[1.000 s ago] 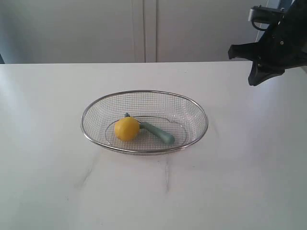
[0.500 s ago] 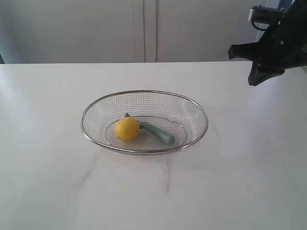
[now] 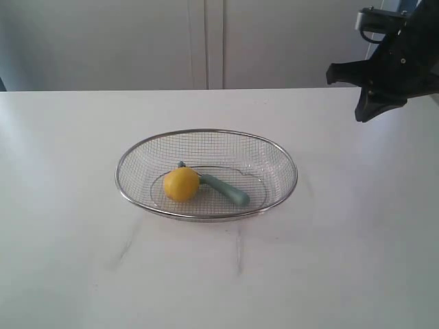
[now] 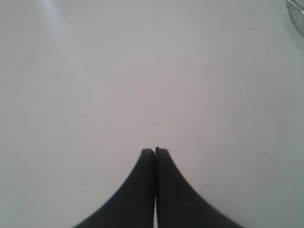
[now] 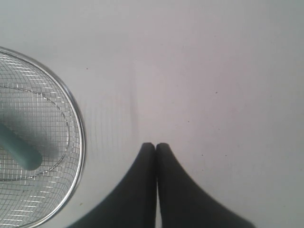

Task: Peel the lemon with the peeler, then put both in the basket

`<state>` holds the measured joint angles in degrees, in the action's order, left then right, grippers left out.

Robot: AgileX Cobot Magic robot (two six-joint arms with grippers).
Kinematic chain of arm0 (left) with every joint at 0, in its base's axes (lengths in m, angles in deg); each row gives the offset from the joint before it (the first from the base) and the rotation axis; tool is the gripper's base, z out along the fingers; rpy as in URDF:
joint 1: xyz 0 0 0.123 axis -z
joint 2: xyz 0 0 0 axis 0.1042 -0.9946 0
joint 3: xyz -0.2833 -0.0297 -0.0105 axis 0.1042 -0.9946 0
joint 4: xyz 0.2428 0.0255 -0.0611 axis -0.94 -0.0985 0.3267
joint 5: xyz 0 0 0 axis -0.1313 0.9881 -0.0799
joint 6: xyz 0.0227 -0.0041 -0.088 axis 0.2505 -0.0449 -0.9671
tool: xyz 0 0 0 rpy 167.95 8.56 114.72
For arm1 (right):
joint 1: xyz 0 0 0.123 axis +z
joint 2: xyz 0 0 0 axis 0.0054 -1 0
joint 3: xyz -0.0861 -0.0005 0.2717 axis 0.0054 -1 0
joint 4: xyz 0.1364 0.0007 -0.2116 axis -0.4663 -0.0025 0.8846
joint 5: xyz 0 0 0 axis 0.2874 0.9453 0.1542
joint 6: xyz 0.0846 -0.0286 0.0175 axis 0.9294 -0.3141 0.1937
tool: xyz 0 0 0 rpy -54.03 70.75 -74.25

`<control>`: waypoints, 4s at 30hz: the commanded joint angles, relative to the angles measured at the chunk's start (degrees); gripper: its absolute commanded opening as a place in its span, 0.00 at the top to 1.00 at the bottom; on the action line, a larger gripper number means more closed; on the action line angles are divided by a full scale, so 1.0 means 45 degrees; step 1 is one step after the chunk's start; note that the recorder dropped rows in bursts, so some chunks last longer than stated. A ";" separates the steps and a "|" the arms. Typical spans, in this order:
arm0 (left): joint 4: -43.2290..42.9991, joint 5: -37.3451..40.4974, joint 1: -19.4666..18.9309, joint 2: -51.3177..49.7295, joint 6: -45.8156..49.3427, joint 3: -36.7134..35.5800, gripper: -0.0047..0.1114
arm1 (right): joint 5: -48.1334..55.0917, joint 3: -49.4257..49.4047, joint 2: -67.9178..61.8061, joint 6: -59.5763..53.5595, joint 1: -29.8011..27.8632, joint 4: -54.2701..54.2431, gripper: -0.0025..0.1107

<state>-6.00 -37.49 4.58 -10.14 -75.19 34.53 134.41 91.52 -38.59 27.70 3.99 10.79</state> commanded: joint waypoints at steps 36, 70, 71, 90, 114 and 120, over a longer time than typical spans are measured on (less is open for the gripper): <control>0.0007 -0.0011 -0.0052 0.0052 -0.0018 -0.0125 0.96 | -0.0518 -0.0060 0.0415 0.0024 -0.0067 0.0114 0.98; 0.0007 -0.0011 -0.0052 0.0052 -0.0018 -0.0125 0.96 | -0.2200 -0.2068 0.7486 -0.0717 -0.0067 0.3061 0.98; 0.0007 -0.0011 -0.0052 0.0052 -0.0018 -0.0125 0.96 | -0.2351 -0.2382 0.7844 -0.0717 -0.0067 0.3227 0.98; 0.0007 -0.0011 -0.0052 0.0052 -0.0018 -0.0125 0.96 | -0.3378 -0.9526 1.4480 -0.0638 -0.0067 0.2934 0.98; 0.0007 -0.0033 -0.0052 0.0052 -0.0018 -0.0125 0.96 | -0.6577 -1.6085 2.2937 -0.0380 -0.1461 0.2934 0.98; 0.0007 -0.0033 -0.0052 0.0052 -0.0018 -0.0125 0.96 | -0.6577 -1.6085 2.2937 -0.0380 -0.2491 0.2934 0.98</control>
<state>-6.00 -37.73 4.58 -10.14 -75.19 34.53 105.88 19.45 64.42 25.69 -5.88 24.14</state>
